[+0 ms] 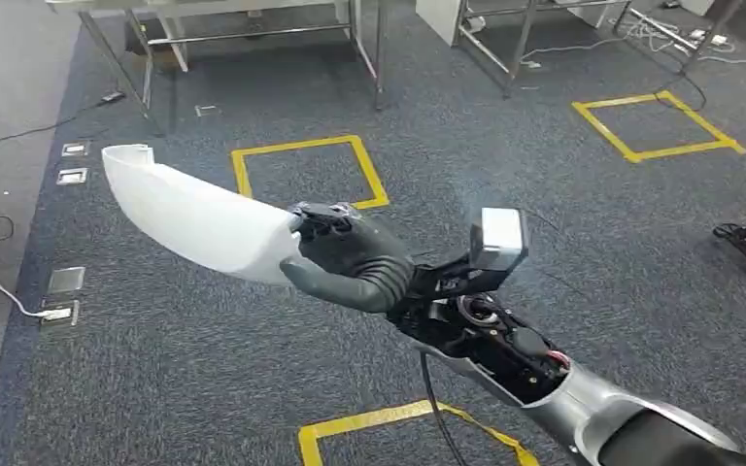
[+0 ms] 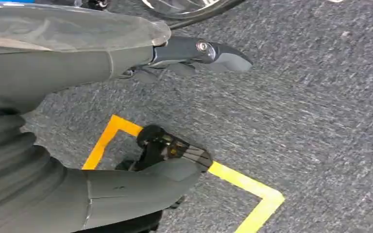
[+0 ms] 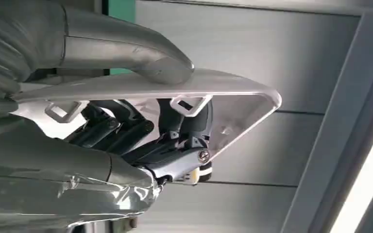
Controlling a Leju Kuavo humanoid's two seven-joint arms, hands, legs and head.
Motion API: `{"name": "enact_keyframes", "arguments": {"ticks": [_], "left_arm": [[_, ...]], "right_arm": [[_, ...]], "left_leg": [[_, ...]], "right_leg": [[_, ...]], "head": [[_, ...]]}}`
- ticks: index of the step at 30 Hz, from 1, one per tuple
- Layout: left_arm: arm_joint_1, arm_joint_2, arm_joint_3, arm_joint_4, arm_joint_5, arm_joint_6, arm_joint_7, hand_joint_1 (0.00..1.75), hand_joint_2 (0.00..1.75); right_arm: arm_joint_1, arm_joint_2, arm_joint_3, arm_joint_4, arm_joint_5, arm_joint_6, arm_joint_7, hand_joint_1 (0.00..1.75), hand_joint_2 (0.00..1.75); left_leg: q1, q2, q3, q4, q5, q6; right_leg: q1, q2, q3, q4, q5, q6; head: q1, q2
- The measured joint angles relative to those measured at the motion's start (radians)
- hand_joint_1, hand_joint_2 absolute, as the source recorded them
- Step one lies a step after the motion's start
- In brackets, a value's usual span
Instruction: Take the parts from the cabinet and place them on the table.
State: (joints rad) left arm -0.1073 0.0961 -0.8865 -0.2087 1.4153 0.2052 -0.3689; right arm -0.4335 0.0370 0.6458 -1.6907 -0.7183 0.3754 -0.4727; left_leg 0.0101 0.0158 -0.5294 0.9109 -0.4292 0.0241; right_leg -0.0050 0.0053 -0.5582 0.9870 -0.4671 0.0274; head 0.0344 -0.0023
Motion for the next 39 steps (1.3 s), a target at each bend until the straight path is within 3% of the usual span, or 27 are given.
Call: {"name": "enact_keyframes", "arguments": {"ticks": [2,3,4,5,6,8,9,10,12,14,15,18,19,20,21,23,24,25,26,28,30,31,33,34,35,36,39], "left_arm": [[-0.001,0.0,0.0,0.0,-0.002,0.0,0.0,0.0,1.75],[0.0,0.0,0.0,0.0,-0.002,0.0,0.0,0.0,1.75],[0.0,0.0,0.0,0.0,-0.002,0.0,0.0,0.0,1.75],[0.001,-0.001,0.0,0.0,-0.002,-0.002,0.0,0.0,1.75],[0.002,-0.003,0.0,0.0,-0.002,-0.003,0.0,0.0,1.75],[0.002,-0.005,0.0,0.0,-0.002,-0.004,-0.001,0.0,1.75],[0.002,0.001,0.0,0.001,-0.002,-0.004,-0.001,0.0,1.75],[-0.001,0.0,0.0,0.001,-0.002,-0.004,-0.002,0.0,1.75],[0.001,0.0,0.0,0.001,-0.002,-0.005,-0.003,0.0,1.75],[-0.001,-0.001,0.0,0.0,-0.004,-0.006,-0.003,0.0,1.75],[-0.002,-0.001,0.0,0.0,-0.005,-0.007,-0.003,0.0,1.75],[-0.002,-0.001,0.0,0.0,-0.005,-0.008,-0.003,0.0,1.75],[0.001,-0.001,0.0,0.0,-0.005,-0.008,-0.003,0.0,1.75],[0.003,-0.001,0.0,0.0,-0.006,-0.008,-0.003,0.0,1.75],[0.004,-0.001,0.0,0.001,-0.006,-0.008,-0.003,0.0,1.75],[0.004,0.001,0.0,0.0,-0.006,-0.01,-0.003,0.0,1.75],[0.005,0.004,0.0,0.001,-0.006,-0.012,-0.003,0.0,1.75],[0.005,0.007,0.0,0.001,-0.006,-0.013,-0.003,0.0,1.75],[0.001,0.007,0.0,0.001,-0.008,-0.014,-0.003,0.0,1.75],[0.0,0.007,0.0,0.001,-0.008,-0.015,-0.003,0.0,1.75],[0.004,0.005,0.0,0.001,-0.008,-0.016,-0.003,0.0,1.75],[0.003,0.006,0.0,0.001,-0.008,-0.017,-0.003,0.0,1.75],[0.002,0.006,0.0,0.001,-0.008,-0.019,-0.003,0.0,1.75],[0.002,0.006,0.0,0.001,-0.008,-0.02,-0.002,0.0,1.75],[0.003,0.006,0.0,0.001,-0.007,-0.02,0.0,0.0,1.75],[0.005,0.005,0.0,0.001,-0.007,-0.024,0.0,0.0,1.75],[0.005,0.001,0.0,0.001,-0.006,-0.026,0.0,0.0,1.75]], "right_arm": [[0.002,0.0,-0.002,0.0,0.0,0.0,0.0,1.75,1.75],[0.008,0.0,-0.002,0.0,0.0,0.0,0.0,1.75,1.75],[0.013,0.0,-0.003,0.0,0.0,0.0,0.0,1.75,1.75],[0.015,0.0,-0.005,0.0,0.0,-0.001,0.0,1.75,1.75],[0.015,0.0,-0.005,0.0,0.0,-0.001,0.0,1.75,1.75],[0.015,0.0,-0.005,0.0,0.0,-0.001,0.0,1.75,1.75],[0.015,0.0,-0.006,0.001,0.0,-0.001,0.0,1.75,1.75],[0.015,0.0,-0.007,-0.001,0.0,-0.001,0.0,1.75,1.75],[0.018,0.0,-0.007,-0.002,0.0,-0.002,0.001,1.75,1.75],[0.019,0.0,-0.007,-0.008,0.0,-0.002,0.0,1.75,1.75],[0.018,0.0,-0.008,-0.01,0.0,0.0,0.0,1.75,1.75],[0.021,0.0,-0.008,-0.012,0.0,-0.001,0.0,1.75,1.75],[0.024,0.0,-0.008,-0.012,0.0,-0.001,0.0,1.75,1.75],[0.026,0.0,-0.008,-0.012,0.0,-0.001,0.0,1.75,1.75],[0.027,0.0,-0.008,-0.012,0.0,-0.001,0.0,1.75,1.75],[0.027,0.0,-0.008,-0.014,0.0,-0.001,0.0,1.75,1.75],[0.028,0.0,-0.009,-0.014,0.0,0.0,-0.001,1.75,1.75],[0.028,0.0,-0.01,-0.014,0.0,0.003,-0.001,1.75,1.75],[0.031,0.0,-0.012,-0.014,0.0,0.003,-0.002,1.75,1.75],[0.036,0.0,-0.014,-0.014,0.0,0.003,-0.002,1.75,1.75],[0.035,0.0,-0.015,-0.016,0.0,0.006,-0.003,1.75,1.75],[0.033,0.0,-0.016,-0.016,-0.004,0.011,-0.005,1.75,1.75],[0.037,0.0,-0.02,-0.014,-0.011,0.023,-0.01,1.75,1.75],[0.041,0.0,-0.021,-0.013,-0.015,0.026,-0.01,1.75,1.75],[0.044,0.0,-0.022,-0.013,-0.02,0.031,-0.01,1.75,1.75],[0.045,0.0,-0.022,-0.013,-0.027,0.039,-0.01,1.75,1.75],[0.044,0.0,-0.023,-0.013,-0.034,0.049,-0.01,1.75,1.75]], "left_leg": [[0.001,0.002,0.004,0.0,-0.003,0.005],[0.001,0.003,0.005,0.0,-0.005,0.006],[0.003,0.002,0.008,0.001,-0.008,0.002],[0.005,0.001,0.012,0.001,-0.011,-0.001],[0.009,0.0,0.018,0.003,-0.016,-0.006],[0.017,-0.003,0.033,0.014,-0.033,-0.022],[0.012,-0.005,0.032,0.019,-0.041,-0.031],[0.01,-0.005,0.027,0.031,-0.046,-0.039],[0.01,-0.002,0.031,0.02,-0.046,-0.046],[0.016,0.0,0.04,0.023,-0.061,-0.059],[0.016,-0.003,0.026,0.063,-0.077,-0.06],[0.013,-0.007,-0.135,0.333,-0.168,-0.064],[0.013,-0.007,-0.177,0.385,-0.169,-0.061],[0.013,-0.008,-0.195,0.385,-0.144,-0.056],[0.011,-0.009,-0.184,0.334,-0.095,-0.049],[0.002,-0.01,-0.119,0.148,0.026,-0.028],[-0.008,-0.012,-0.097,0.076,0.05,-0.014],[-0.012,-0.012,-0.082,0.066,0.033,-0.009],[-0.015,-0.012,-0.081,0.056,0.029,-0.012],[-0.015,-0.012,-0.071,0.037,0.022,-0.004],[-0.007,-0.013,-0.038,0.019,0.021,0.001],[-0.006,-0.013,-0.031,0.017,0.016,0.007],[-0.006,-0.013,-0.019,0.017,0.004,0.01],[-0.006,-0.013,-0.012,0.018,-0.003,0.01],[-0.006,-0.013,-0.003,0.018,-0.01,0.008],[-0.005,-0.014,0.01,0.018,-0.019,0.006],[-0.003,-0.014,0.047,0.02,-0.051,-0.007]], "right_leg": [[-0.005,0.0,-0.088,0.177,-0.084,0.006],[-0.008,0.0,-0.129,0.255,-0.109,0.01],[-0.011,0.0,-0.156,0.297,-0.111,0.013],[-0.015,0.0,-0.153,0.279,-0.086,0.017],[-0.018,-0.001,-0.127,0.22,-0.044,0.02],[-0.028,-0.009,-0.033,0.022,0.064,0.03],[-0.022,-0.01,-0.015,-0.006,0.038,0.036],[-0.023,-0.006,-0.014,-0.015,0.035,0.016],[-0.016,-0.002,-0.019,-0.007,0.027,-0.001],[-0.021,0.004,-0.005,-0.012,0.022,-0.016],[-0.021,0.003,0.002,-0.012,0.017,-0.024],[-0.016,0.004,0.011,-0.012,0.004,-0.038],[-0.013,0.007,0.015,-0.012,0.0,-0.04],[-0.01,0.011,0.023,-0.012,-0.006,-0.04],[-0.008,0.015,0.034,-0.012,-0.014,-0.04],[-0.005,0.019,0.058,-0.013,-0.03,-0.038],[-0.008,0.019,0.06,-0.016,-0.036,-0.037],[0.001,0.021,0.061,-0.016,-0.043,-0.029],[-0.007,0.022,0.059,-0.021,-0.043,-0.024],[-0.005,0.021,0.073,-0.02,-0.031,-0.011],[-0.006,0.01,0.076,0.003,-0.053,-0.002],[-0.005,0.006,0.048,0.057,-0.078,0.001],[-0.005,0.006,-0.054,0.225,-0.141,0.003],[-0.005,0.006,-0.094,0.28,-0.158,0.005],[-0.006,0.005,-0.116,0.292,-0.148,0.006],[-0.007,0.004,-0.113,0.257,-0.11,0.009],[-0.012,-0.001,-0.037,-0.001,0.074,0.009]], "head": [[0.008,0.0],[0.01,0.0],[0.012,0.0],[0.014,0.0],[0.016,0.0],[0.022,0.0],[0.026,0.0],[0.028,0.0],[0.016,0.0],[0.013,0.0],[0.006,0.0],[-0.009,0.0],[-0.009,0.0],[-0.009,0.0],[-0.009,0.0],[-0.011,0.0],[-0.012,0.0],[-0.012,0.0],[-0.012,0.0],[-0.011,0.0],[-0.003,0.0],[-0.002,0.0],[0.008,0.0],[0.008,0.0],[0.011,0.0],[0.016,0.0],[0.027,0.0]]}}
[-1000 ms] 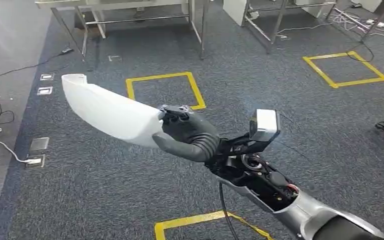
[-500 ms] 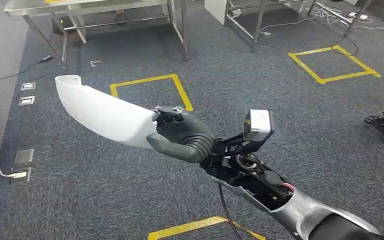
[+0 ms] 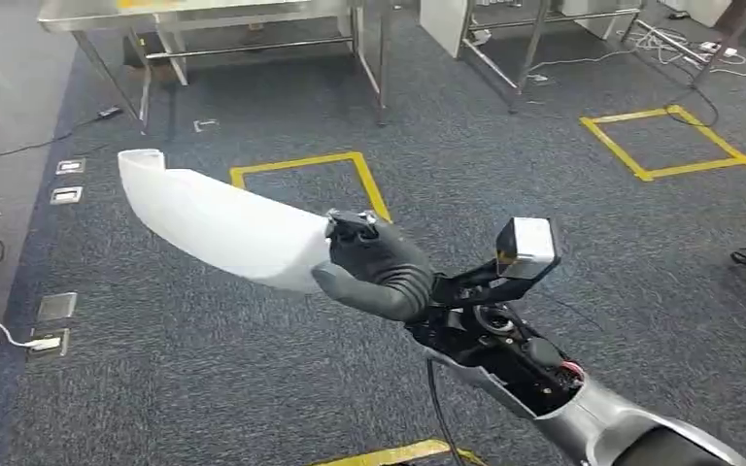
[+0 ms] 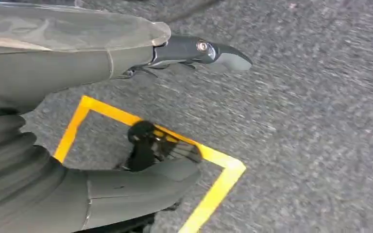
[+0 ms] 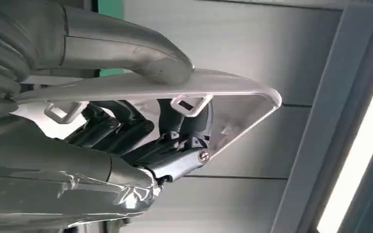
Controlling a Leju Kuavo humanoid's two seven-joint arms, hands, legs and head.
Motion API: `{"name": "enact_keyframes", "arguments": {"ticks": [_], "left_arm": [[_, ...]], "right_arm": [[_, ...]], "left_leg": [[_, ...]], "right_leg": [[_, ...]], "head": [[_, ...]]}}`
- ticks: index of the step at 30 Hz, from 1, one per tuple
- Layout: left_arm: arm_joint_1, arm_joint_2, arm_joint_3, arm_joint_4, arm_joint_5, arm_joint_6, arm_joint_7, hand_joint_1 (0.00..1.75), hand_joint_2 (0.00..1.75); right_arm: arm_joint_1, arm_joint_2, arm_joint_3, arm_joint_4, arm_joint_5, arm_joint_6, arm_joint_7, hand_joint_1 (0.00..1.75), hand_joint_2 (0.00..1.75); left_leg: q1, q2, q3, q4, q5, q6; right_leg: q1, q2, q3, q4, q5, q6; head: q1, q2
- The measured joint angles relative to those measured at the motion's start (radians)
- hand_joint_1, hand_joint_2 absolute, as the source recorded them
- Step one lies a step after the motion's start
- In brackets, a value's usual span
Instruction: Take the parts from the cabinet and place them on the table.
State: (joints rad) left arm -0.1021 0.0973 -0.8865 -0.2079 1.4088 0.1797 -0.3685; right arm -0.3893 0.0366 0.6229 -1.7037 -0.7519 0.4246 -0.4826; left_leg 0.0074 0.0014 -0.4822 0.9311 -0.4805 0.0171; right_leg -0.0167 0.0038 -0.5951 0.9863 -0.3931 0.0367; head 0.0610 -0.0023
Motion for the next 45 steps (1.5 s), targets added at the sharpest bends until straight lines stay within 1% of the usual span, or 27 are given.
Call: {"name": "enact_keyframes", "arguments": {"ticks": [1,2,3,6,8,10,11,12,13,15,16,17,21,22,25,26,27,28,31,32,34,37,39,41,42,43,45], "left_arm": [[-0.002,0.0,0.0,0.0,0.0,0.0,0.0,0.0,1.75],[-0.005,0.001,0.0,0.0,0.001,0.0,0.0,0.0,1.75],[-0.005,0.001,0.0,0.0,0.002,0.0,0.0,0.0,1.75],[-0.006,0.001,0.0,0.0,0.002,0.0,0.0,0.0,1.75],[-0.009,0.0,0.0,0.0,0.002,0.0,0.0,0.0,1.75],[-0.007,0.0,0.0,0.0,0.002,-0.001,0.0,0.0,1.75],[-0.005,0.0,0.0,0.0,0.002,-0.001,0.0,0.0,1.75],[-0.003,0.0,0.0,0.0,0.002,-0.001,0.0,0.0,1.75],[-0.002,0.001,0.0,0.0,0.002,-0.001,0.0,0.0,1.75],[-0.003,0.003,0.0,0.0,0.002,-0.001,0.0,0.0,1.75],[-0.002,0.005,0.0,0.0,0.002,0.0,0.0,0.0,1.75],[-0.004,0.005,0.0,0.0,0.002,0.0,0.0,0.0,1.75],[-0.002,0.001,0.0,0.0,0.002,-0.002,-0.001,0.0,1.75],[-0.003,0.001,0.0,0.0,0.002,-0.002,-0.001,0.0,1.75],[-0.004,0.002,0.0,0.0,0.002,-0.002,-0.002,0.0,1.75],[-0.004,0.002,0.0,0.0,0.002,-0.002,-0.002,0.0,1.75],[-0.003,0.002,0.0,0.0,0.002,-0.002,-0.002,0.0,1.75],[-0.002,0.002,0.0,0.0,0.002,-0.002,-0.002,0.0,1.75],[-0.001,-0.005,0.0,0.0,-0.002,-0.003,-0.002,0.0,1.75],[-0.004,-0.005,0.0,0.0,-0.003,-0.004,-0.004,0.0,1.75],[-0.004,-0.004,0.0,0.0,-0.006,-0.005,-0.004,0.0,1.75],[-0.006,-0.002,0.0,0.0,-0.011,-0.008,-0.004,0.0,1.75],[-0.012,-0.002,0.0,0.0,-0.014,-0.008,-0.003,0.0,1.75],[-0.011,-0.002,0.0,0.0,-0.014,-0.008,-0.003,0.0,1.75],[-0.011,-0.002,0.0,0.0,-0.015,-0.008,-0.003,0.0,1.75],[-0.01,-0.002,0.0,0.0,-0.016,-0.008,-0.001,0.0,1.75],[-0.011,0.002,0.0,0.0,-0.016,-0.008,0.0,0.0,1.75]], "right_arm": [[0.0,0.0,-0.002,0.002,-0.002,0.0,-0.001,1.75,1.75],[-0.001,0.0,-0.002,0.003,-0.002,0.002,0.0,1.75,1.75],[0.002,0.0,-0.002,0.003,-0.002,0.003,0.001,1.75,1.75],[-0.001,0.001,-0.002,0.003,0.0,0.006,0.004,1.75,1.75],[-0.006,0.002,-0.002,0.003,0.0,0.011,0.004,1.75,1.75],[-0.005,0.002,-0.002,0.004,0.0,0.011,0.005,1.75,1.75],[-0.005,0.002,-0.001,0.006,0.0,0.011,0.005,1.75,1.75],[-0.005,0.001,-0.001,0.007,0.0,0.011,0.005,1.75,1.75],[-0.005,0.002,-0.001,0.008,0.0,0.011,0.005,1.75,1.75],[-0.006,0.002,-0.001,0.008,0.0,0.011,0.005,1.75,1.75],[-0.007,0.002,-0.001,0.008,0.0,0.01,0.005,1.75,1.75],[-0.006,0.002,-0.001,0.008,0.0,0.01,0.005,1.75,1.75],[-0.008,0.002,-0.001,0.008,0.004,0.008,0.007,1.75,1.75],[-0.01,0.002,-0.001,0.008,0.004,0.008,0.007,1.75,1.75],[-0.009,0.001,-0.001,0.008,0.004,0.008,0.007,1.75,1.75],[-0.007,0.001,-0.001,0.009,0.004,0.007,0.007,1.75,1.75],[-0.007,0.001,-0.001,0.009,0.004,0.007,0.008,1.75,1.75],[-0.007,0.001,-0.001,0.009,0.004,0.007,0.008,1.75,1.75],[-0.009,0.001,-0.002,0.01,0.004,0.007,0.008,1.75,1.75],[-0.011,0.001,-0.002,0.01,0.003,0.006,0.007,1.75,1.75],[-0.01,0.001,-0.002,0.01,0.004,0.006,0.009,1.75,1.75],[-0.011,0.001,-0.002,0.008,0.003,0.003,0.008,1.75,1.75],[-0.013,0.001,-0.002,0.008,0.003,0.004,0.008,1.75,1.75],[-0.009,0.001,-0.002,0.009,0.003,0.002,0.01,1.75,1.75],[-0.008,0.001,-0.002,0.009,0.003,0.002,0.01,1.75,1.75],[-0.008,0.001,-0.002,0.009,0.003,0.002,0.01,1.75,1.75],[-0.007,0.001,-0.002,0.009,0.003,0.002,0.01,1.75,1.75]], "left_leg": [[-0.002,0.0,0.008,0.003,-0.004,-0.006],[-0.002,-0.001,0.002,0.005,-0.008,-0.012],[-0.003,0.001,0.004,0.006,-0.012,-0.017],[-0.001,0.002,-0.005,0.042,-0.015,-0.028],[-0.001,0.002,-0.1,0.199,-0.042,-0.038],[0.0,0.002,-0.204,0.34,-0.108,-0.044],[-0.001,0.002,-0.237,0.362,-0.118,-0.044],[-0.001,0.002,-0.241,0.337,-0.098,-0.04],[-0.001,0.002,-0.227,0.275,-0.053,-0.035],[-0.004,0.002,-0.165,0.082,0.087,-0.019],[-0.009,0.001,-0.157,0.029,0.116,-0.013],[-0.011,-0.001,-0.153,0.032,0.075,-0.011],[-0.003,-0.003,-0.119,0.013,0.096,0.007],[-0.004,-0.003,-0.111,0.013,0.092,0.012],[-0.006,-0.003,-0.101,0.013,0.077,0.019],[-0.006,-0.004,-0.095,0.014,0.07,0.019],[-0.006,-0.005,-0.085,0.014,0.063,0.019],[-0.006,-0.006,-0.075,0.014,0.056,0.018],[-0.007,-0.008,-0.048,0.012,0.033,0.012],[-0.011,-0.01,-0.046,0.017,0.031,0.006],[-0.011,-0.008,-0.045,0.023,0.029,-0.005],[-0.01,-0.008,-0.046,0.054,0.009,-0.017],[-0.004,-0.007,-0.139,0.206,-0.049,-0.032],[0.0,-0.007,-0.228,0.333,-0.09,-0.041],[0.002,-0.007,-0.245,0.337,-0.077,-0.042],[0.005,-0.007,-0.236,0.293,-0.037,-0.042],[0.007,-0.006,-0.167,0.107,0.086,-0.037]], "right_leg": [[0.007,-0.001,-0.009,-0.004,-0.034,-0.002],[0.009,-0.003,-0.003,-0.01,-0.047,-0.021],[0.01,0.001,0.004,-0.01,-0.026,-0.029],[0.003,0.005,0.026,-0.018,-0.031,-0.043],[0.002,0.002,0.035,-0.021,-0.039,-0.05],[0.003,0.003,0.044,-0.021,-0.051,-0.053],[0.003,0.006,0.052,-0.021,-0.058,-0.054],[0.003,0.009,0.062,-0.021,-0.065,-0.054],[0.003,0.011,0.074,-0.021,-0.073,-0.053],[0.004,0.011,0.099,-0.022,-0.092,-0.048],[0.008,0.012,0.105,-0.021,-0.098,-0.044],[0.01,0.016,0.104,-0.022,-0.106,-0.037],[0.01,0.011,0.125,-0.016,-0.123,-0.015],[0.011,0.007,0.106,0.031,-0.136,-0.011],[0.009,0.006,-0.033,0.26,-0.23,-0.003],[0.009,0.006,-0.067,0.301,-0.248,-0.003],[0.009,0.005,-0.075,0.288,-0.231,-0.004],[0.01,0.005,-0.062,0.235,-0.189,-0.007],[0.017,0.002,0.016,-0.014,-0.014,-0.027],[0.022,-0.001,0.003,-0.024,-0.047,-0.028],[0.022,0.001,0.012,-0.027,-0.031,-0.042],[0.011,0.003,0.051,-0.04,-0.031,-0.051],[0.009,0.001,0.058,-0.041,-0.039,-0.057],[0.009,0.002,0.066,-0.04,-0.05,-0.057],[0.009,0.004,0.072,-0.04,-0.055,-0.057],[0.008,0.007,0.081,-0.04,-0.062,-0.055],[0.006,0.009,0.105,-0.041,-0.079,-0.048]], "head": [[-0.008,0.0],[-0.006,0.0],[-0.009,0.0],[-0.016,0.0],[-0.029,0.0],[-0.03,0.0],[-0.031,0.0],[-0.032,0.0],[-0.033,0.0],[-0.037,0.0],[-0.039,0.0],[-0.04,0.0],[-0.034,0.0],[-0.031,0.0],[-0.019,0.0],[-0.017,0.0],[-0.014,0.0],[-0.01,0.0],[0.002,0.0],[-0.011,0.0],[-0.006,0.0],[-0.009,0.0],[-0.029,0.0],[-0.03,0.0],[-0.032,0.0],[-0.033,0.0],[-0.034,0.0]]}}
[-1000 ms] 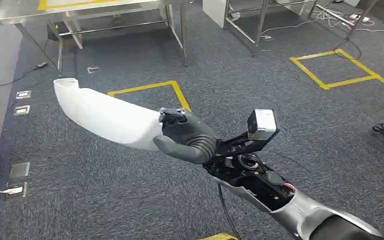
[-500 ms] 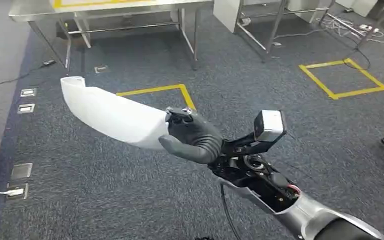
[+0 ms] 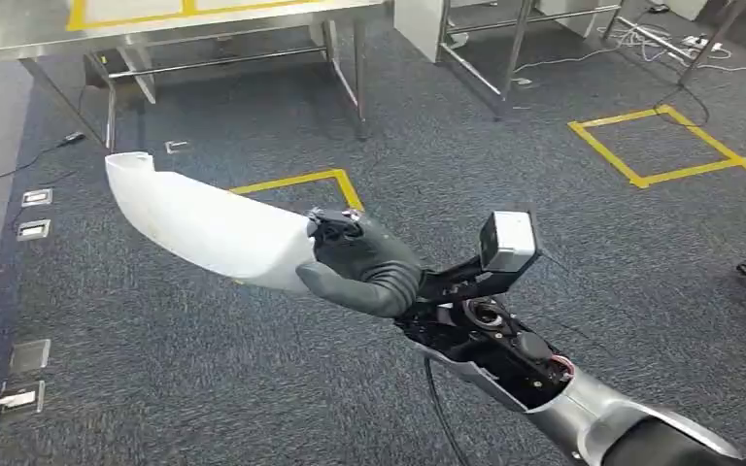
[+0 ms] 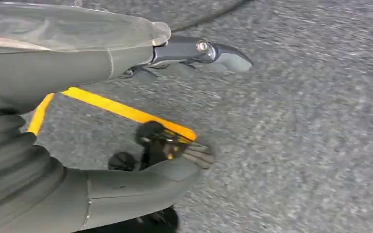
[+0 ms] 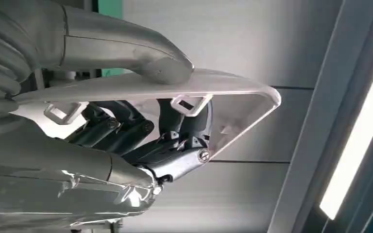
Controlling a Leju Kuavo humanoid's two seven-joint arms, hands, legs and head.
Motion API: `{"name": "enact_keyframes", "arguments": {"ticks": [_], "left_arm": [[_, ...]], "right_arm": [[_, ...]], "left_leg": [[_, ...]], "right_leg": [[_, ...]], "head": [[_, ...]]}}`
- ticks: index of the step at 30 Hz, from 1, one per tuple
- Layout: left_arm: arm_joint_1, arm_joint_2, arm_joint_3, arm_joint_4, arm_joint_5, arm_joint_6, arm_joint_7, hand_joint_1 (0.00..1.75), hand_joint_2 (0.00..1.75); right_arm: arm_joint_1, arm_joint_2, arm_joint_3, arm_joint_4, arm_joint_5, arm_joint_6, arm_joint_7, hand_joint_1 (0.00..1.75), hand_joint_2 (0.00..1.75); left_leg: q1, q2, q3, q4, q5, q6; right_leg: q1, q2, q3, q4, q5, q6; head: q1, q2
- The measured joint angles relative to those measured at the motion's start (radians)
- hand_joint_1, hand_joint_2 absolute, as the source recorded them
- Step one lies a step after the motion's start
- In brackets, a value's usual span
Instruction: Take the parts from the cabinet and place them on the table.
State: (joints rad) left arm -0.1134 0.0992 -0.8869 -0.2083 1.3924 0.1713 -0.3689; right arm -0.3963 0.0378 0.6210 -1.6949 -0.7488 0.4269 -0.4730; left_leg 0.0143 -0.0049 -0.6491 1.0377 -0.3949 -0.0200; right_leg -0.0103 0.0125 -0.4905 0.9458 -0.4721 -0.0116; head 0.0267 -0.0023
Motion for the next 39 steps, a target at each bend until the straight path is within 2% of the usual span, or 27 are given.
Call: {"name": "enact_keyframes", "arguments": {"ticks": [1,2,4,6,8,10,11,12,13,14,16,17,18,19,21,23,25,26,27,29,31,32,33,35,37,38,39], "left_arm": [[0.0,0.0,0.0,0.0,0.0,0.0,0.0,0.0,1.75],[-0.003,0.0,0.0,0.0,0.0,0.0,0.001,0.0,1.75],[-0.005,-0.001,0.0,0.0,-0.003,0.0,0.002,0.0,1.75],[-0.005,-0.002,0.0,0.0,-0.003,0.0,0.002,0.0,1.75],[-0.005,-0.002,0.0,0.0,-0.003,0.0,0.002,0.0,1.75],[-0.009,-0.002,0.0,0.0,-0.006,0.003,0.003,0.0,1.75],[-0.009,-0.002,0.0,0.0,-0.007,0.003,0.003,0.0,1.75],[-0.009,-0.002,0.0,0.0,-0.008,0.003,0.003,0.0,1.75],[-0.008,-0.002,0.0,0.0,-0.008,0.003,0.003,0.0,1.75],[-0.007,-0.002,0.0,0.0,-0.008,0.003,0.004,0.0,1.75],[-0.01,-0.003,0.0,0.0,-0.009,0.003,0.004,0.0,1.75],[-0.011,-0.007,0.0,0.0,-0.009,0.003,0.004,0.0,1.75],[-0.015,-0.006,0.0,0.0,-0.009,0.003,0.004,0.0,1.75],[-0.017,-0.006,0.0,0.0,-0.009,0.003,0.005,0.0,1.75],[-0.017,-0.005,0.0,0.0,-0.01,0.003,0.005,0.0,1.75],[-0.019,-0.004,0.0,0.0,-0.01,0.003,0.005,0.0,1.75],[-0.022,-0.005,0.0,0.0,-0.01,0.003,0.005,0.0,1.75],[-0.021,-0.005,0.0,0.0,-0.01,0.003,0.005,0.0,1.75],[-0.02,-0.005,0.0,0.0,-0.01,0.002,0.004,0.0,1.75],[-0.017,-0.003,0.0,0.0,-0.011,0.0,0.003,0.0,1.75],[-0.018,0.0,0.0,0.0,-0.013,0.0,0.004,0.0,1.75],[-0.018,0.0,0.0,0.0,-0.014,0.0,0.004,0.0,1.75],[-0.02,0.0,0.0,0.0,-0.014,0.0,0.004,0.0,1.75],[-0.019,0.0,0.0,0.0,-0.014,0.0,0.006,0.0,1.75],[-0.018,-0.002,0.0,0.0,-0.014,0.0,0.006,0.0,1.75],[-0.019,-0.002,0.0,0.0,-0.014,0.0,0.006,0.0,1.75],[-0.02,-0.002,0.0,0.0,-0.014,0.0,0.006,0.0,1.75]], "right_arm": [[0.0,0.0,0.0,0.0,0.0,-0.001,0.0,1.75,1.75],[0.0,0.0,0.0,0.0,0.0,-0.001,-0.001,1.75,1.75],[0.004,0.0,0.0,-0.001,0.0,-0.002,-0.001,1.75,1.75],[0.009,-0.001,-0.001,-0.002,-0.001,-0.002,-0.002,1.75,1.75],[0.008,-0.001,-0.003,-0.003,-0.001,-0.002,-0.003,1.75,1.75],[0.015,-0.004,-0.006,-0.004,-0.001,-0.006,-0.002,1.75,1.75],[0.021,-0.007,-0.006,-0.004,-0.001,-0.01,-0.002,1.75,1.75],[0.027,-0.01,-0.007,-0.004,-0.001,-0.012,-0.002,1.75,1.75],[0.03,-0.012,-0.007,-0.004,-0.001,-0.013,-0.002,1.75,1.75],[0.03,-0.014,-0.007,-0.004,-0.001,-0.013,-0.002,1.75,1.75],[0.03,-0.016,-0.008,-0.008,-0.001,-0.015,-0.002,1.75,1.75],[0.031,-0.018,-0.009,-0.009,-0.001,-0.015,-0.002,1.75,1.75],[0.029,-0.018,-0.01,-0.01,0.0,-0.016,-0.002,1.75,1.75],[0.031,-0.018,-0.01,-0.012,0.0,-0.016,-0.001,1.75,1.75],[0.032,-0.019,-0.011,-0.013,0.0,-0.018,-0.002,1.75,1.75],[0.031,-0.02,-0.011,-0.016,0.0,-0.018,-0.001,1.75,1.75],[0.031,-0.02,-0.011,-0.018,0.0,-0.018,-0.001,1.75,1.75],[0.032,-0.021,-0.011,-0.018,0.0,-0.018,-0.001,1.75,1.75],[0.032,-0.021,-0.011,-0.018,0.0,-0.018,-0.001,1.75,1.75],[0.034,-0.023,-0.011,-0.018,0.0,-0.024,-0.002,1.75,1.75],[0.034,-0.024,-0.011,-0.018,0.0,-0.031,-0.003,1.75,1.75],[0.034,-0.025,-0.012,-0.018,0.0,-0.034,-0.003,1.75,1.75],[0.034,-0.026,-0.013,-0.018,0.0,-0.035,-0.003,1.75,1.75],[0.036,-0.026,-0.014,-0.021,0.0,-0.04,-0.003,1.75,1.75],[0.036,-0.026,-0.015,-0.026,0.0,-0.041,-0.003,1.75,1.75],[0.035,-0.027,-0.015,-0.027,0.0,-0.04,-0.003,1.75,1.75],[0.034,-0.027,-0.015,-0.029,0.0,-0.04,-0.005,1.75,1.75]], "left_leg": [[0.0,0.001,0.028,-0.084,0.04,0.005],[-0.009,0.001,0.031,-0.089,-0.006,0.012],[-0.012,-0.001,0.034,-0.088,0.011,0.026],[-0.007,0.0,0.05,-0.092,0.005,0.039],[-0.005,0.001,0.068,-0.098,-0.003,0.051],[-0.008,0.001,0.076,-0.098,-0.013,0.058],[-0.009,0.0,0.081,-0.097,-0.019,0.059],[-0.01,-0.002,0.09,-0.097,-0.026,0.058],[-0.011,-0.002,0.101,-0.097,-0.033,0.058],[-0.012,-0.003,0.113,-0.097,-0.041,0.056],[-0.013,-0.003,0.14,-0.098,-0.059,0.052],[-0.016,-0.004,0.146,-0.093,-0.066,0.047],[-0.017,-0.006,0.139,-0.093,-0.07,0.041],[-0.018,-0.004,0.141,-0.096,-0.076,0.034],[-0.019,-0.003,0.155,-0.086,-0.073,0.026],[-0.014,-0.001,0.135,-0.036,-0.102,0.014],[-0.008,-0.001,0.029,0.137,-0.169,0.0],[-0.007,-0.001,-0.018,0.203,-0.191,-0.005],[-0.005,-0.001,-0.049,0.235,-0.193,-0.008],[-0.001,-0.001,-0.044,0.167,-0.126,-0.009],[0.0,0.0,0.017,-0.008,-0.006,-0.001],[-0.002,0.001,0.033,-0.076,0.027,0.006],[-0.008,0.0,0.038,-0.085,-0.02,0.015],[-0.01,0.0,0.041,-0.085,0.0,0.029],[-0.004,0.001,0.063,-0.093,-0.004,0.04],[-0.004,0.0,0.071,-0.094,-0.008,0.046],[-0.004,0.001,0.075,-0.094,-0.012,0.052]], "right_leg": [[0.0,0.0,0.006,-0.001,-0.009,0.005],[0.003,0.001,0.01,0.0,-0.014,0.012],[0.002,0.001,0.01,-0.005,-0.022,0.024],[0.005,0.0,0.025,0.002,-0.023,0.035],[0.002,-0.005,-0.023,0.095,-0.049,0.041],[0.001,-0.005,-0.128,0.272,-0.117,0.044],[0.001,-0.005,-0.169,0.331,-0.145,0.045],[0.001,-0.005,-0.192,0.349,-0.148,0.046],[0.002,-0.005,-0.192,0.322,-0.124,0.043],[0.002,-0.005,-0.175,0.259,-0.075,0.04],[0.007,-0.005,-0.113,0.069,0.062,0.024],[0.014,-0.006,-0.11,0.031,0.069,0.019],[0.016,-0.008,-0.103,0.018,0.033,0.017],[0.017,-0.006,-0.092,0.017,0.054,0.011],[0.011,-0.003,-0.075,0.007,0.056,-0.001],[0.005,-0.005,-0.057,-0.001,0.054,-0.007],[0.005,-0.005,-0.054,-0.001,0.046,-0.011],[0.005,-0.005,-0.052,-0.001,0.041,-0.011],[0.005,-0.003,-0.048,-0.001,0.037,-0.011],[0.004,0.001,-0.029,-0.001,0.022,-0.009],[0.003,0.002,-0.005,-0.001,0.005,-0.003],[0.005,0.001,0.0,-0.001,-0.003,0.003],[0.008,0.003,0.002,0.003,-0.009,0.01],[0.008,0.002,0.006,0.008,-0.012,0.022],[0.008,0.0,0.014,0.009,-0.03,0.034],[0.005,-0.003,0.002,0.047,-0.045,0.039],[0.005,-0.003,-0.035,0.117,-0.07,0.041]], "head": [[-0.003,0.0],[-0.007,0.0],[-0.004,0.0],[-0.001,0.0],[0.005,0.0],[0.015,0.0],[0.016,0.0],[0.02,0.0],[0.024,0.0],[0.027,0.0],[0.036,0.0],[0.035,0.0],[0.032,0.0],[0.032,0.0],[0.027,0.0],[0.019,0.0],[0.008,0.0],[0.008,0.0],[0.005,0.0],[0.002,0.0],[-0.001,0.0],[-0.003,0.0],[-0.008,0.0],[-0.004,0.0],[0.0,0.0],[0.002,0.0],[0.008,0.0]]}}
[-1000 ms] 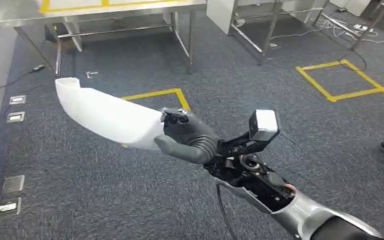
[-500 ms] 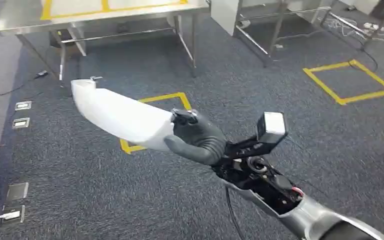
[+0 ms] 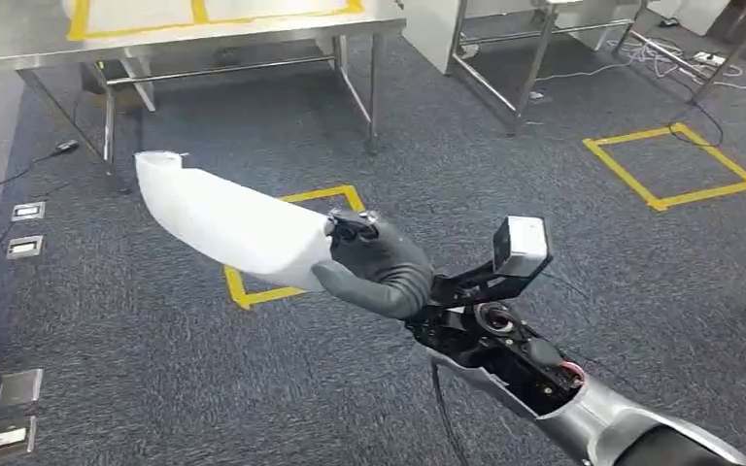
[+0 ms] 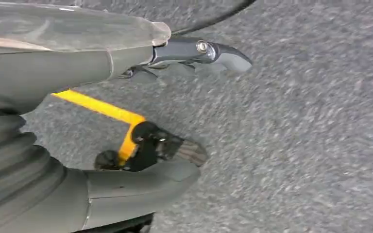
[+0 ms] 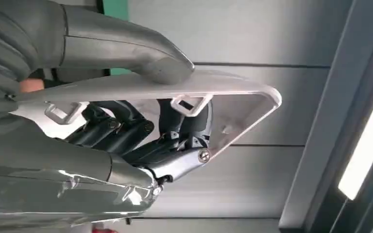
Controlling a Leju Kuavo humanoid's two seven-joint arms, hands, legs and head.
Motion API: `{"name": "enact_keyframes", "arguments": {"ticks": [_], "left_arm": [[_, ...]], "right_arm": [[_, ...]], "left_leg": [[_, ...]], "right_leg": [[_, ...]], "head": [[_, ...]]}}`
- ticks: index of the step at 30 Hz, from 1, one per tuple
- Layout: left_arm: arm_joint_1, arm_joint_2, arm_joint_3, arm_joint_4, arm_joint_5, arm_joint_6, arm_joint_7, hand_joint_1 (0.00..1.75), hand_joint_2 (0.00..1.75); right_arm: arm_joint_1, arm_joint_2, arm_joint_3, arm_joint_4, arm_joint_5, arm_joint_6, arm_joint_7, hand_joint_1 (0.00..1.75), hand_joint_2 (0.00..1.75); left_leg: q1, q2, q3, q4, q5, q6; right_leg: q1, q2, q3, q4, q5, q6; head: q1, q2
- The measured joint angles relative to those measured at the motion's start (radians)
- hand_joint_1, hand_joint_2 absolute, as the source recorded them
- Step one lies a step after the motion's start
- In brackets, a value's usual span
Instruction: Take the parts from the cabinet and place them on the table.
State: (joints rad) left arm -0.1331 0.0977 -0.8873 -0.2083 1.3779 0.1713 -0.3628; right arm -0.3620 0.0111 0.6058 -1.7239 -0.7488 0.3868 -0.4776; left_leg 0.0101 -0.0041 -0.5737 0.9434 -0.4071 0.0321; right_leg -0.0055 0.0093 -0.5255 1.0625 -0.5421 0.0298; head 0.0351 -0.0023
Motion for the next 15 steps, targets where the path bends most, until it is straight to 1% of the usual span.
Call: {"name": "enact_keyframes", "arguments": {"ticks": [2,3,4,5,6,7,8,9,10,11,12,13,14,15], "left_arm": [[0.0,0.001,0.0,0.0,0.001,0.0,0.0,0.0,1.75],[0.002,0.001,0.0,0.0,0.002,0.0,0.0,0.0,1.75],[0.005,0.001,0.0,0.0,0.003,0.0,0.0,0.0,1.75],[0.009,0.0,0.0,0.0,0.005,0.0,0.0,0.0,1.75],[0.01,0.0,0.0,0.0,0.006,0.0,-0.002,0.0,1.75],[0.011,-0.001,0.0,0.0,0.007,0.0,-0.004,0.0,1.75],[0.014,-0.002,0.0,0.0,0.008,0.0,-0.008,0.0,1.75],[0.011,-0.002,0.0,0.0,0.008,0.0,-0.009,0.0,1.75],[0.007,-0.002,0.0,0.0,0.008,0.0,-0.011,0.0,1.75],[0.009,-0.002,0.0,0.0,0.011,0.0,-0.011,0.0,1.75],[0.011,-0.001,0.0,0.0,0.011,0.0,-0.011,0.0,1.75],[0.01,0.001,0.0,0.0,0.011,0.0,-0.012,0.0,1.75],[0.01,0.002,0.0,0.0,0.011,0.001,-0.013,0.0,1.75],[0.009,0.0,0.0,0.0,0.011,0.001,-0.014,0.0,1.75]], "right_arm": [[0.005,-0.002,0.0,0.0,0.0,0.0,-0.001,1.75,1.75],[0.008,-0.003,0.0,0.0,0.0,-0.001,-0.001,1.75,1.75],[0.009,-0.005,0.0,0.0,0.0,-0.001,-0.001,1.75,1.75],[0.009,-0.005,0.0,0.0,0.0,-0.001,-0.001,1.75,1.75],[0.009,-0.005,0.0,0.0,0.0,0.0,-0.001,1.75,1.75],[0.009,-0.005,0.0,0.0,0.0,0.0,-0.001,1.75,1.75],[0.008,-0.005,0.0,0.0,0.0,0.0,-0.001,1.75,1.75],[0.008,-0.006,0.0,0.0,-0.001,0.001,-0.002,1.75,1.75],[0.008,-0.006,0.001,-0.001,-0.001,0.001,0.0,1.75,1.75],[0.008,-0.006,0.001,-0.003,-0.001,0.002,0.001,1.75,1.75],[0.007,-0.007,0.001,-0.003,-0.001,0.002,0.0,1.75,1.75],[0.007,-0.006,0.001,-0.006,-0.001,0.002,0.0,1.75,1.75],[0.006,-0.006,0.001,-0.007,-0.001,0.002,0.0,1.75,1.75],[0.006,-0.006,0.001,-0.007,-0.001,0.002,0.0,1.75,1.75]], "left_leg": [[-0.002,0.0,0.01,0.0,-0.011,0.005],[-0.002,-0.002,0.017,0.0,-0.017,0.004],[-0.002,-0.003,0.028,0.0,-0.026,0.003],[-0.002,-0.004,0.041,0.0,-0.035,0.001],[-0.002,-0.004,0.055,0.001,-0.043,-0.001],[-0.002,-0.005,0.064,0.0,-0.049,-0.003],[-0.002,-0.005,0.074,-0.001,-0.062,-0.008],[-0.006,-0.008,0.08,0.01,-0.069,-0.015],[-0.007,-0.008,0.076,0.005,-0.076,-0.022],[-0.007,-0.007,0.084,0.01,-0.076,-0.029],[-0.008,-0.007,0.087,0.012,-0.074,-0.032],[-0.007,-0.007,0.093,0.01,-0.082,-0.037],[-0.004,-0.004,0.087,0.036,-0.096,-0.041],[-0.004,-0.003,0.047,0.105,-0.121,-0.047]], "right_leg": [[-0.002,0.0,-0.101,0.166,-0.063,0.005],[-0.002,0.0,-0.138,0.216,-0.08,0.007],[-0.003,0.0,-0.155,0.219,-0.067,0.008],[-0.004,-0.001,-0.148,0.174,-0.027,0.008],[-0.004,-0.002,-0.125,0.099,0.03,0.005],[-0.004,-0.002,-0.107,0.042,0.071,0.002],[-0.004,-0.002,-0.076,-0.072,0.159,-0.007],[0.002,-0.003,-0.088,-0.093,0.119,-0.01],[0.003,-0.002,-0.074,-0.087,0.121,-0.017],[0.002,-0.001,-0.076,-0.092,0.128,-0.026],[0.003,-0.002,-0.068,-0.092,0.128,-0.032],[-0.003,0.001,-0.055,-0.096,0.131,-0.036],[-0.004,0.0,-0.042,-0.1,0.128,-0.041],[-0.004,-0.002,-0.037,-0.102,0.124,-0.047]], "head": [[0.006,0.0],[0.008,0.0],[0.013,0.0],[0.017,0.0],[0.021,0.0],[0.024,0.0],[0.029,0.0],[0.025,0.0],[0.025,0.0],[0.022,0.0],[0.019,0.0],[0.016,0.0],[0.014,0.0],[0.003,0.0]]}}
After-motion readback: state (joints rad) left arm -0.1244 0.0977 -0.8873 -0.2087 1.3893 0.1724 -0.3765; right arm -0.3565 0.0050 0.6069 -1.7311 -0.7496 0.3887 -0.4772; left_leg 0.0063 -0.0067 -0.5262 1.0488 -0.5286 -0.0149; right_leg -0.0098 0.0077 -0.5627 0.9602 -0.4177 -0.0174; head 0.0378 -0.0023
